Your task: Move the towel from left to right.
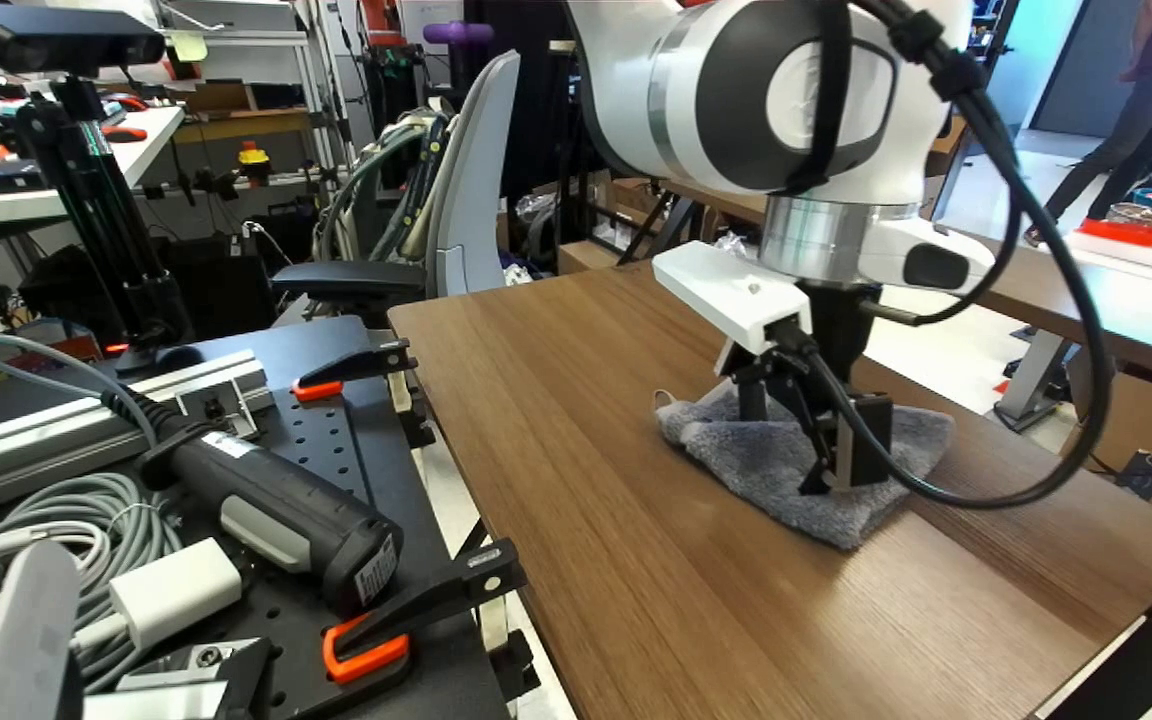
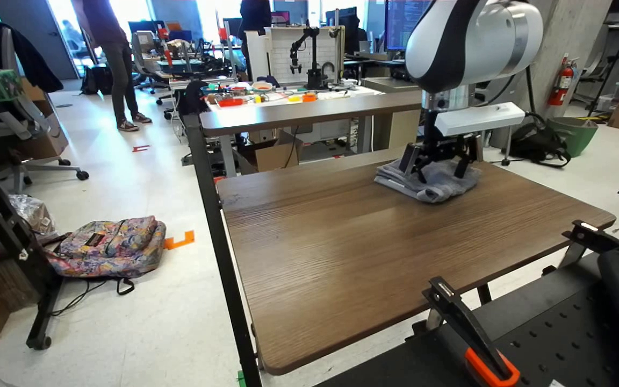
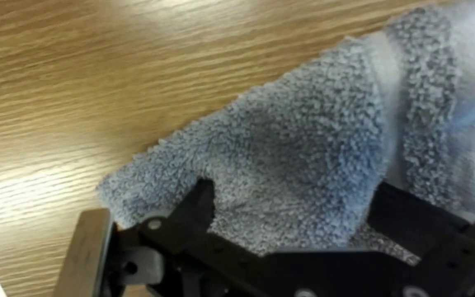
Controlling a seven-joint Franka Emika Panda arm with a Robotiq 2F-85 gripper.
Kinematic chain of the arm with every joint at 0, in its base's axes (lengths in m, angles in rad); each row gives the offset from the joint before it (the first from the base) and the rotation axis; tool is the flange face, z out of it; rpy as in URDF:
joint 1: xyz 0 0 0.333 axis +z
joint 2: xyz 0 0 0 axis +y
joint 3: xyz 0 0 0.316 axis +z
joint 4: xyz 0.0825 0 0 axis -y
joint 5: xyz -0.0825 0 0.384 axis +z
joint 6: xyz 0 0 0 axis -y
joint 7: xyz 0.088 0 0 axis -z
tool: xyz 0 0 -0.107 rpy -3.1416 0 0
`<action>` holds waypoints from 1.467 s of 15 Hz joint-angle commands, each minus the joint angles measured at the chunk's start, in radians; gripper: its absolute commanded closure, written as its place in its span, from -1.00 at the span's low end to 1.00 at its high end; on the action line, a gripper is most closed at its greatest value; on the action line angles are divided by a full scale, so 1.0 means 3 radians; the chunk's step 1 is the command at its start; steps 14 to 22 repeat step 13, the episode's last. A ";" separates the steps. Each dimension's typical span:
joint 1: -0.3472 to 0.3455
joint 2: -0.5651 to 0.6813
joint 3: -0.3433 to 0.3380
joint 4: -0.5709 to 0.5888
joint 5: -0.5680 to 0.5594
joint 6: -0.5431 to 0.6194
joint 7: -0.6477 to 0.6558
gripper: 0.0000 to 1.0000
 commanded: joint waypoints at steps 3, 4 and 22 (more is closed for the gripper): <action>-0.0149 0.0133 -0.0042 0.0268 -0.0033 -0.0209 0.0102 -1.00; -0.0104 0.0089 -0.0080 0.0245 -0.0060 -0.0164 0.0172 -1.00; -0.0053 -0.0600 0.0193 -0.0005 0.0024 -0.0154 0.0219 -1.00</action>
